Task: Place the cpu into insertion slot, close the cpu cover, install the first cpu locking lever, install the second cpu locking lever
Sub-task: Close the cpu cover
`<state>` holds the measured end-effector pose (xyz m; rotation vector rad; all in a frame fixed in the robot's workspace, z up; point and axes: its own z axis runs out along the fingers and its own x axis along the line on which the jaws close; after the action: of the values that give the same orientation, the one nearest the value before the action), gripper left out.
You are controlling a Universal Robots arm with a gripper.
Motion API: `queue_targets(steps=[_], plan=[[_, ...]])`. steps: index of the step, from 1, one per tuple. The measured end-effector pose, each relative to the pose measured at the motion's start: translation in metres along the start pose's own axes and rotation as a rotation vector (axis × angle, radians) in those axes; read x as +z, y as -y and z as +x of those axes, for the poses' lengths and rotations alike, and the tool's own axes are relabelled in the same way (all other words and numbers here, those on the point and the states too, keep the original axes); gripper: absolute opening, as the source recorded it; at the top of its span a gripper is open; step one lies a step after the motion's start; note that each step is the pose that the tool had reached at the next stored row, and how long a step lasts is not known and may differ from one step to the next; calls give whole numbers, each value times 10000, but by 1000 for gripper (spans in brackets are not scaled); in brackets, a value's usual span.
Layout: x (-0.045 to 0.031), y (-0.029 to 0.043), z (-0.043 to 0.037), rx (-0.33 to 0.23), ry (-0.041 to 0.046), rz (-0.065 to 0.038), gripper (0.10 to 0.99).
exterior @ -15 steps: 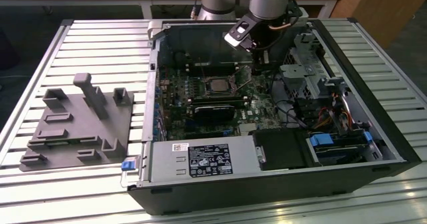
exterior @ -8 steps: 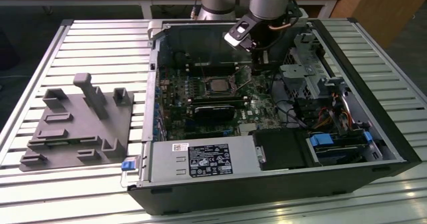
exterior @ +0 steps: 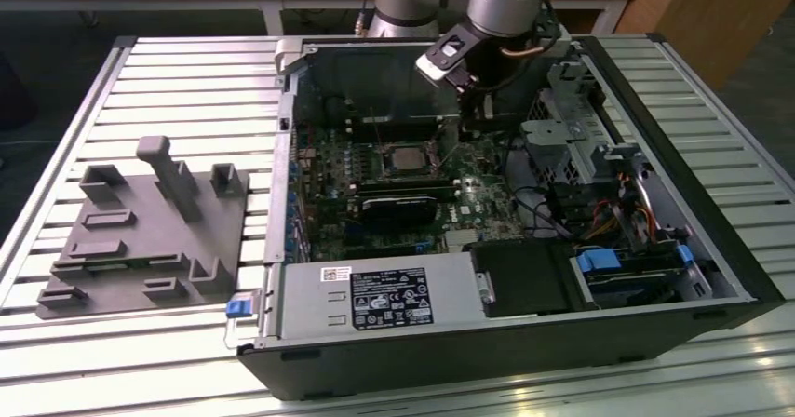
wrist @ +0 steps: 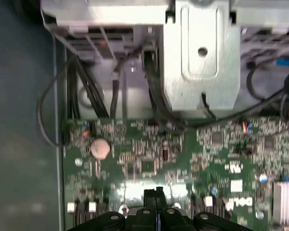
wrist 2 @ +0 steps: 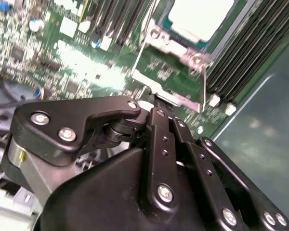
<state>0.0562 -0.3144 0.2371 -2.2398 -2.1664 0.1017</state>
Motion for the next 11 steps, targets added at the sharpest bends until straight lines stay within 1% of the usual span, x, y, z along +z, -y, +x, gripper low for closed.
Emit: queue_targets(steps=[6,7,8,11], plan=[[7,-14,1,-29,34,1031,106],[8,-15,1,-33,40,1171,106],[7,-15,1,-33,41,1193,106],[8,-16,1,-34,42,1203,106]])
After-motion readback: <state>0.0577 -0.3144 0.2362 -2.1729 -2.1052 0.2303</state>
